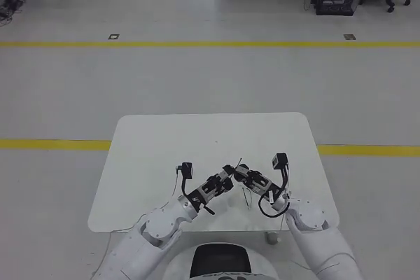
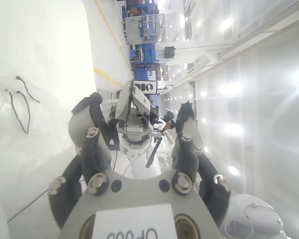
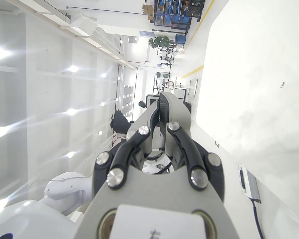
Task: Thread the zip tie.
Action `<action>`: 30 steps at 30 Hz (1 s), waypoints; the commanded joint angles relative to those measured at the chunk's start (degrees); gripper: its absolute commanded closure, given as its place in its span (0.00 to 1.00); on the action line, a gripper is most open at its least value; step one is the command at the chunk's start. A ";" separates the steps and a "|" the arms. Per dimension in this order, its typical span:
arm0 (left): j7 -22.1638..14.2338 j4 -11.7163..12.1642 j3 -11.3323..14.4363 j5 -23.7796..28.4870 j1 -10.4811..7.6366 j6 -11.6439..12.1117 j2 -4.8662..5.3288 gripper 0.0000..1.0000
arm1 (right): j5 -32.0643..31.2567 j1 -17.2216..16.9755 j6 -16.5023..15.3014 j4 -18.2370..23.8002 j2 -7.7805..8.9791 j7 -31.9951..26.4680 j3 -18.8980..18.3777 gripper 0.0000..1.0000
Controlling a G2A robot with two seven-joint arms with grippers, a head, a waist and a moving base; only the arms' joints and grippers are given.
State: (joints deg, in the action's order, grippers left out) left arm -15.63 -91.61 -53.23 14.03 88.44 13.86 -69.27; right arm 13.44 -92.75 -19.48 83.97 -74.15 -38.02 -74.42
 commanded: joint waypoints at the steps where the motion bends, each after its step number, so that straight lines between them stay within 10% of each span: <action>1: -0.21 0.07 0.01 0.06 0.03 -0.04 0.05 0.58 | -0.08 -0.10 0.00 0.11 -0.02 0.22 -0.04 1.00; 30: -0.61 0.75 1.00 0.27 -0.11 0.21 0.32 0.90 | -3.18 -1.01 0.00 1.79 -0.53 3.73 0.21 1.00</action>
State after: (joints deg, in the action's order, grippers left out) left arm -16.30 -90.88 -52.27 14.31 88.34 14.09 -68.95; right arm 10.31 -93.73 -19.48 85.71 -74.66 -34.29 -74.21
